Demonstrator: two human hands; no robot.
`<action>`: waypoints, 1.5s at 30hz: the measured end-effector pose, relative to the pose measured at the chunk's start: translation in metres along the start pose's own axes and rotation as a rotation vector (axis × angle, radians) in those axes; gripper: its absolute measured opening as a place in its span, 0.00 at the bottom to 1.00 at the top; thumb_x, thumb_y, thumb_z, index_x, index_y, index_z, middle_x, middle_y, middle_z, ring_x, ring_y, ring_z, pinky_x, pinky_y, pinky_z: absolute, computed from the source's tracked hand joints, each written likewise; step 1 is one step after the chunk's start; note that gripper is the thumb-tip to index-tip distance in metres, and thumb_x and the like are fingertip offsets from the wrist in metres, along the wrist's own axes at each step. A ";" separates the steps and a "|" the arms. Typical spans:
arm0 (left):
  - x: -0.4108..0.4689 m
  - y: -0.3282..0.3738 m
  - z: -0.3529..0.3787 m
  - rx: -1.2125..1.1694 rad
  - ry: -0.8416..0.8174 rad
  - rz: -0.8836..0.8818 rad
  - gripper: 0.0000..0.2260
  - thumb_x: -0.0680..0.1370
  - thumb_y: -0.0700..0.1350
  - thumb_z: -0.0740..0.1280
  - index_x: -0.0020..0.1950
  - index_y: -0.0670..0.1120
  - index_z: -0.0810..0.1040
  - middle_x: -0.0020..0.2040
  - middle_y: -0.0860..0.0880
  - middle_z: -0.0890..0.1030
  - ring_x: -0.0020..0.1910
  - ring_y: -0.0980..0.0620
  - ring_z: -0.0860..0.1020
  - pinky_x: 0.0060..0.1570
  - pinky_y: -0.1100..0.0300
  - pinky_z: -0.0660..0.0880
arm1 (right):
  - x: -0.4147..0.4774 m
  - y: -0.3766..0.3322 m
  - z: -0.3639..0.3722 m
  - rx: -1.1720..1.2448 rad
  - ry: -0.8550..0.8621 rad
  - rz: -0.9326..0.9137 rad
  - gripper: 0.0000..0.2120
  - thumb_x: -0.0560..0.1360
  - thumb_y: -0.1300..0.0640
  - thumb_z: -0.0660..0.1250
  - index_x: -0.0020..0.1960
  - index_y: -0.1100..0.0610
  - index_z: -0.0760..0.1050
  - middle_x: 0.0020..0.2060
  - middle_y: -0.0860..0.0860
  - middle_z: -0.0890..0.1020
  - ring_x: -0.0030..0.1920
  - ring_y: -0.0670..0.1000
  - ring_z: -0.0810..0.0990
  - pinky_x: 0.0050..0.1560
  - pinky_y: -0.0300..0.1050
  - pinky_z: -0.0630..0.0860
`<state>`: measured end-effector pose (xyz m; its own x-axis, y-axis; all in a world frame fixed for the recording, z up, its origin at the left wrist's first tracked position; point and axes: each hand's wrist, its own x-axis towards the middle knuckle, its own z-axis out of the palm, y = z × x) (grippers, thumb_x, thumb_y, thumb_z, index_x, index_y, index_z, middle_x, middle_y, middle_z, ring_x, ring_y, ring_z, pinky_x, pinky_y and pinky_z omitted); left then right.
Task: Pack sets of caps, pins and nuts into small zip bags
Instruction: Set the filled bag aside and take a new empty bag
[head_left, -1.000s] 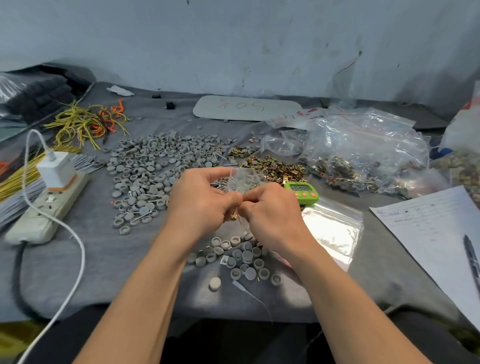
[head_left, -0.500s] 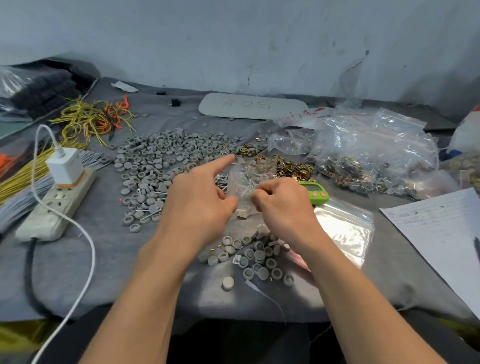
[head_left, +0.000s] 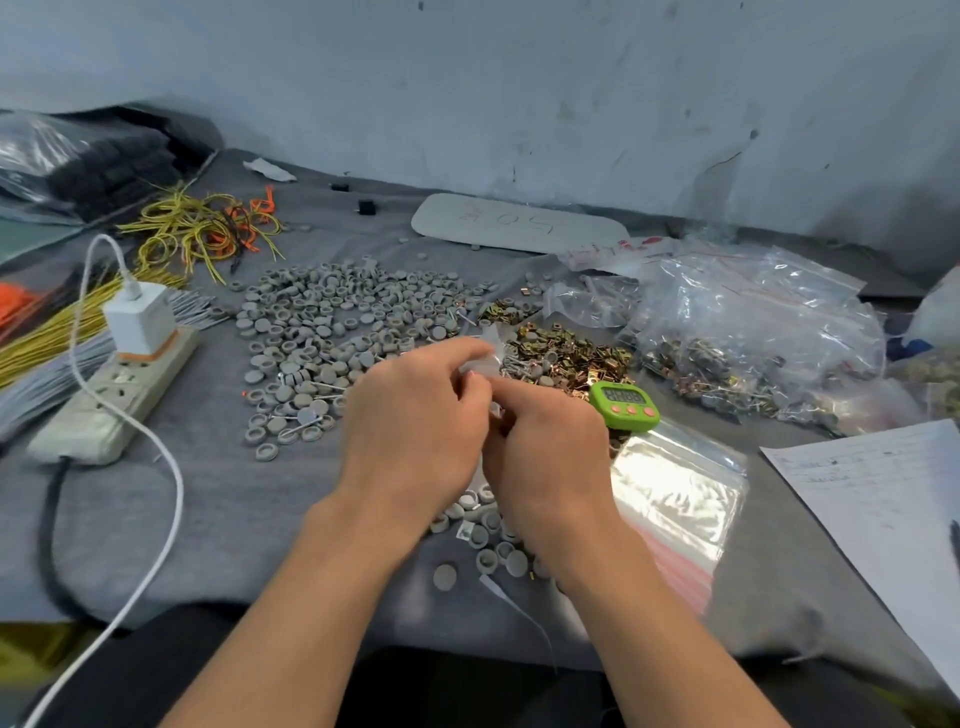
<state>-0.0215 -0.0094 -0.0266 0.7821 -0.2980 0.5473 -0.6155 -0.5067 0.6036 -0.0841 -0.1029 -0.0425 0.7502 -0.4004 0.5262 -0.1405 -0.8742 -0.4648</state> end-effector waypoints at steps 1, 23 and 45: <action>-0.002 0.000 0.001 -0.006 -0.007 0.033 0.13 0.77 0.45 0.70 0.58 0.56 0.86 0.40 0.52 0.86 0.36 0.52 0.77 0.43 0.59 0.74 | 0.002 0.002 -0.001 -0.061 -0.046 0.027 0.13 0.73 0.59 0.69 0.52 0.45 0.84 0.35 0.50 0.84 0.37 0.57 0.79 0.37 0.48 0.71; -0.004 0.000 0.007 0.170 0.074 -0.038 0.10 0.78 0.51 0.68 0.57 0.59 0.85 0.41 0.50 0.86 0.41 0.42 0.82 0.39 0.56 0.66 | 0.001 -0.003 -0.014 0.064 -0.575 0.023 0.04 0.79 0.59 0.62 0.48 0.54 0.75 0.44 0.57 0.82 0.44 0.60 0.78 0.42 0.51 0.74; -0.014 0.009 -0.002 -0.060 -0.099 0.237 0.43 0.69 0.31 0.69 0.79 0.62 0.64 0.36 0.60 0.70 0.34 0.63 0.72 0.40 0.71 0.68 | 0.010 0.007 -0.007 1.287 -0.218 0.594 0.17 0.82 0.55 0.69 0.35 0.55 0.83 0.30 0.52 0.77 0.28 0.46 0.67 0.27 0.37 0.61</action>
<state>-0.0388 -0.0081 -0.0274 0.6192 -0.4818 0.6200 -0.7851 -0.3653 0.5002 -0.0822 -0.1148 -0.0348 0.8876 -0.4594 -0.0337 0.1214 0.3038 -0.9450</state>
